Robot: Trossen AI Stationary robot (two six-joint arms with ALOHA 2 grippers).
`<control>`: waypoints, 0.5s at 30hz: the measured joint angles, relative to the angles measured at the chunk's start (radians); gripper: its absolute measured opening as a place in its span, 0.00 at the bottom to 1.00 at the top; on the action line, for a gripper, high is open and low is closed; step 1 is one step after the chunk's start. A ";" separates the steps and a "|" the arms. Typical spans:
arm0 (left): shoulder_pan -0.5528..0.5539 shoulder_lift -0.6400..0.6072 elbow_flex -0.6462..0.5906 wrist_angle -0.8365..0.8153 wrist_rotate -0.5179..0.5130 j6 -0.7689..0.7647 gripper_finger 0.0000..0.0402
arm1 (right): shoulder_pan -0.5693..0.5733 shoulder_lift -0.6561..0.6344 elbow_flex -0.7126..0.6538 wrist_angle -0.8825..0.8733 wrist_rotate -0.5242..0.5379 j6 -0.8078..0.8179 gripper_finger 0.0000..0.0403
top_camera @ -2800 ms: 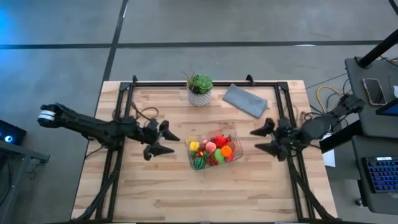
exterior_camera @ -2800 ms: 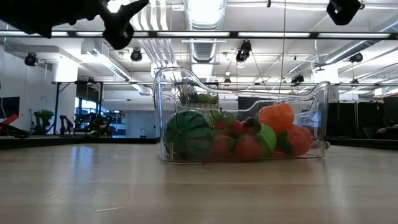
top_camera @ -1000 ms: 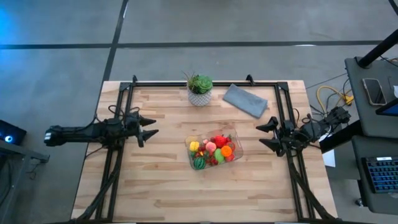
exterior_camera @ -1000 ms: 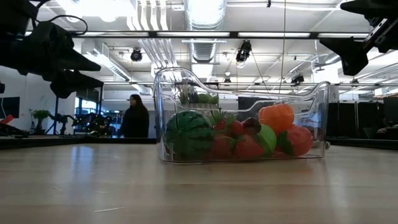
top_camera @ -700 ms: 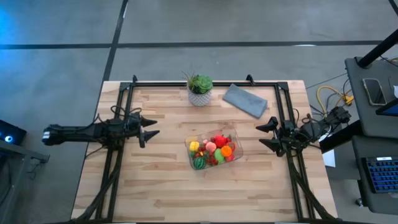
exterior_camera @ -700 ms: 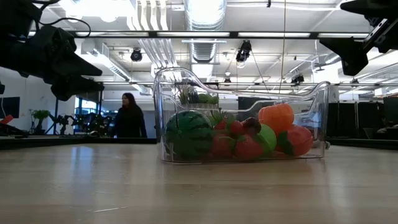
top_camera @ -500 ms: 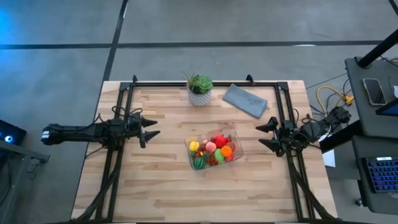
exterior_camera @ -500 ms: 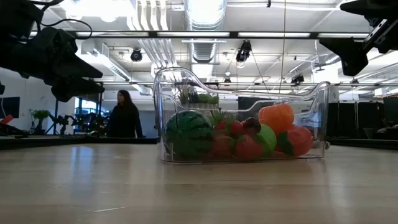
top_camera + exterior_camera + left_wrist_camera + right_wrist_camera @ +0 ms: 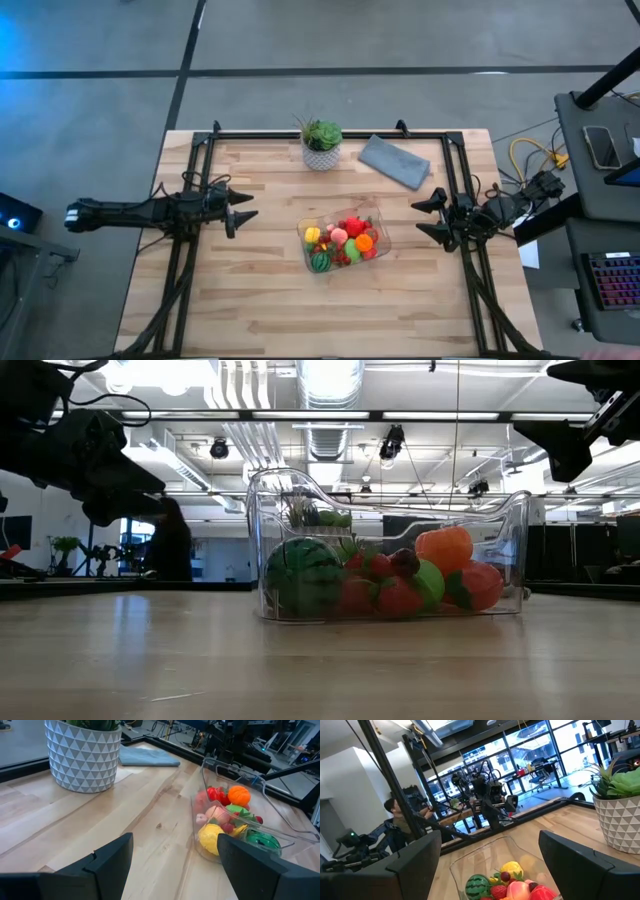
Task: Pick and placing Produce into tupperware
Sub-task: Return to Home Position
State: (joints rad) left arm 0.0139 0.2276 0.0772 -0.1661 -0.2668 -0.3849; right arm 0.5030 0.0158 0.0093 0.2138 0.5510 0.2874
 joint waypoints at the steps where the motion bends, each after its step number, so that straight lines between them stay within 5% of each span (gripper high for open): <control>1: 0.000 -0.001 0.000 0.000 0.000 0.000 0.68 | 0.000 0.000 0.000 0.000 0.000 0.000 0.81; 15: 0.000 0.006 -0.001 0.002 0.000 0.000 0.68 | 0.000 0.000 0.000 0.000 0.000 0.000 0.81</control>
State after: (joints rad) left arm 0.0139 0.2331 0.0765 -0.1642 -0.2668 -0.3851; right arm 0.5030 0.0158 0.0097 0.2142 0.5510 0.2878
